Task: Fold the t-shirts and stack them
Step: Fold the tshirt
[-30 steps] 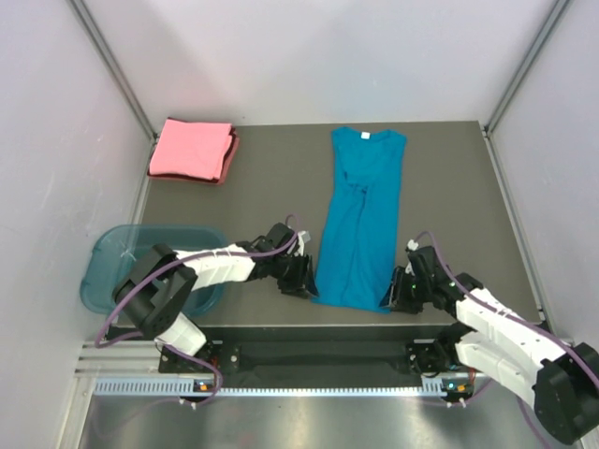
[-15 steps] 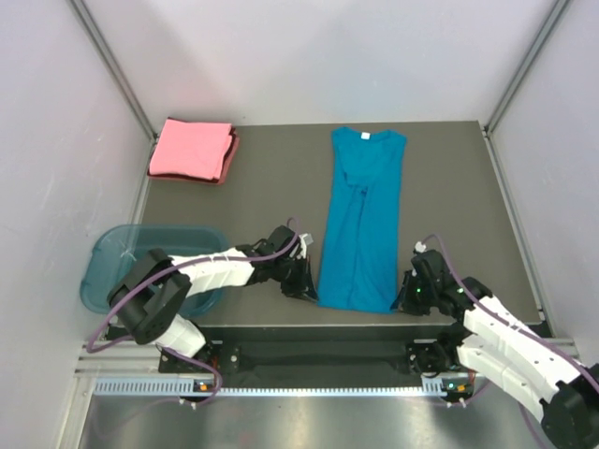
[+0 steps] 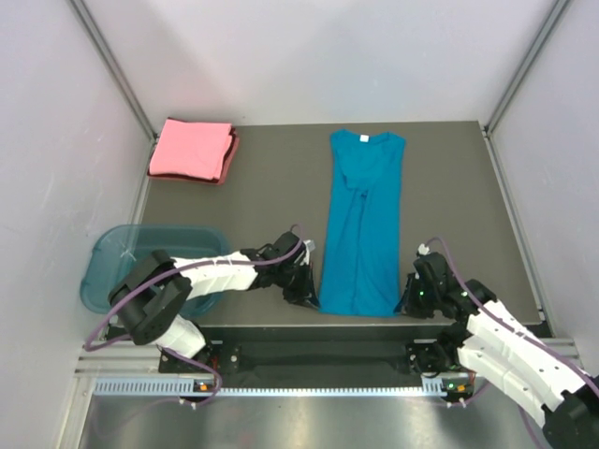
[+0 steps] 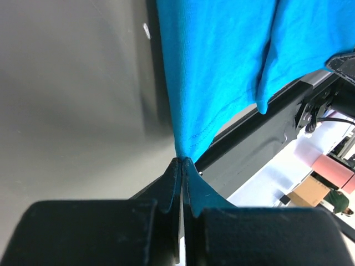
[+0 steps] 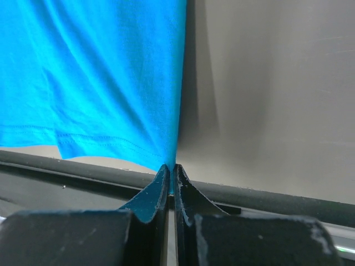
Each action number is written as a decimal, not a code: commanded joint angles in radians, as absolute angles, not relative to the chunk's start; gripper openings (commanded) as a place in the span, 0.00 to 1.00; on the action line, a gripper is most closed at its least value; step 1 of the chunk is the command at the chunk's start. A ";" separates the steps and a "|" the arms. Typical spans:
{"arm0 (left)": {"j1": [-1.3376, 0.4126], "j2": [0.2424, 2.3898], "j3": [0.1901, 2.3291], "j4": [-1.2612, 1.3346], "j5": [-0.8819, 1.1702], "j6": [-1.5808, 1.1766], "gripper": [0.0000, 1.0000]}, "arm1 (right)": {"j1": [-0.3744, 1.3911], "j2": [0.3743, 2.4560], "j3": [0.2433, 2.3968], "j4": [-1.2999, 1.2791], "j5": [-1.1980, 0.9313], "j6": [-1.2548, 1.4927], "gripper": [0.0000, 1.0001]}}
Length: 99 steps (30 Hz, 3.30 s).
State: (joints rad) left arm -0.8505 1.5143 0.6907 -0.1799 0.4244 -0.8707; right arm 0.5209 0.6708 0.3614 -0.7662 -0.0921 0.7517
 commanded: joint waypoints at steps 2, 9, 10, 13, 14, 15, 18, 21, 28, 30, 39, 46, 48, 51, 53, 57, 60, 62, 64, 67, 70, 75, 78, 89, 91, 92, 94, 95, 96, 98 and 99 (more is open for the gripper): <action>-0.856 1.496 0.739 -0.196 0.410 -0.907 0.00 | 0.534 0.690 0.464 -0.784 -0.043 0.730 0.00; -0.773 1.621 0.940 -0.285 0.439 -0.842 0.00 | 0.531 0.938 0.649 -0.749 0.078 0.631 0.00; -0.759 1.631 0.963 -0.296 0.445 -0.828 0.00 | 0.529 0.957 0.670 -0.744 0.086 0.620 0.00; -0.709 1.672 1.063 -0.336 0.460 -0.799 0.00 | 0.508 1.047 0.767 -0.739 0.112 0.569 0.00; -0.683 1.689 1.125 -0.348 0.465 -0.790 0.00 | 0.499 1.074 0.811 -0.735 0.112 0.554 0.00; -0.669 1.728 1.159 -0.385 0.477 -0.779 0.00 | 0.476 1.098 0.831 -0.732 0.101 0.526 0.00; -0.615 1.828 1.288 -0.428 0.488 -0.733 0.00 | 0.410 1.192 0.900 -0.703 0.069 0.479 0.00; -0.560 1.926 1.402 -0.446 0.505 -0.693 0.00 | 0.344 1.273 0.972 -0.672 0.052 0.437 0.00; -0.492 2.106 1.698 -0.453 0.545 -0.658 0.00 | 0.246 1.514 1.178 -0.643 0.020 0.364 0.00; -0.476 2.153 1.753 -0.465 0.532 -0.653 0.00 | 0.217 1.578 1.244 -0.641 0.003 0.351 0.00; -0.408 2.316 1.937 -0.320 0.666 -0.704 0.00 | 0.126 1.770 1.426 -0.626 -0.072 0.328 0.00; -0.373 2.427 2.003 -0.207 0.716 -0.770 0.00 | 0.100 1.891 1.537 -0.585 -0.133 0.325 0.02; -0.370 2.441 2.005 -0.151 0.741 -0.790 0.00 | 0.098 1.907 1.551 -0.572 -0.135 0.328 0.02; -0.368 2.447 2.003 -0.101 0.752 -0.802 0.00 | 0.091 1.939 1.574 -0.566 -0.144 0.328 0.02; -0.368 2.448 2.002 -0.049 0.759 -0.814 0.00 | 0.084 1.956 1.585 -0.563 -0.164 0.321 0.02; -0.368 2.454 2.003 0.024 0.762 -0.824 0.00 | 0.077 1.951 1.585 -0.535 -0.158 0.307 0.02; -0.365 2.485 2.023 0.038 0.742 -0.848 0.00 | 0.061 1.973 1.603 -0.528 -0.166 0.313 0.02; -0.364 2.505 2.040 0.052 0.744 -0.876 0.00 | 0.052 2.002 1.618 -0.531 -0.181 0.314 0.04; -0.364 2.537 2.057 0.052 0.744 -0.887 0.00 | 0.048 2.023 1.632 -0.531 -0.183 0.313 0.04; -0.362 2.563 2.077 0.055 0.738 -0.894 0.00 | 0.040 2.039 1.634 -0.517 -0.190 0.318 0.05; -0.360 2.574 2.080 0.058 0.726 -0.891 0.00 | 0.034 2.058 1.644 -0.508 -0.207 0.322 0.05; -0.357 2.580 2.092 0.064 0.722 -0.890 0.16 | 0.029 2.080 1.684 -0.506 -0.238 0.319 0.23; -0.351 2.554 2.092 0.058 0.718 -0.887 0.29 | 0.031 2.050 1.698 -0.511 -0.271 0.298 0.37; -0.337 2.409 2.037 -0.069 0.675 -0.744 0.36 | 0.052 1.986 1.707 -0.528 -0.460 0.079 0.39; -0.341 2.396 1.991 -0.058 0.689 -0.732 0.35 | 0.061 2.003 1.729 -0.531 -0.517 0.025 0.42; -0.344 2.388 1.977 -0.045 0.695 -0.732 0.35 | 0.061 2.008 1.742 -0.529 -0.550 -0.054 0.46; -0.345 2.387 1.942 -0.025 0.706 -0.741 0.34 | 0.060 2.031 1.752 -0.517 -0.610 -0.106 0.58; -0.345 2.390 1.934 -0.008 0.728 -0.745 0.33 | 0.060 2.048 1.805 -0.538 -0.644 -0.165 0.60; -0.345 2.396 1.931 -0.006 0.739 -0.749 0.33 | 0.058 2.092 1.836 -0.582 -0.653 -0.187 0.61; -0.348 2.405 1.928 -0.008 0.776 -0.752 0.31 | 0.057 2.141 1.936 -0.638 -0.688 -0.271 0.67; -0.351 2.407 1.924 -0.006 0.784 -0.743 0.31 | 0.057 2.192 1.969 -0.702 -0.693 -0.300 0.70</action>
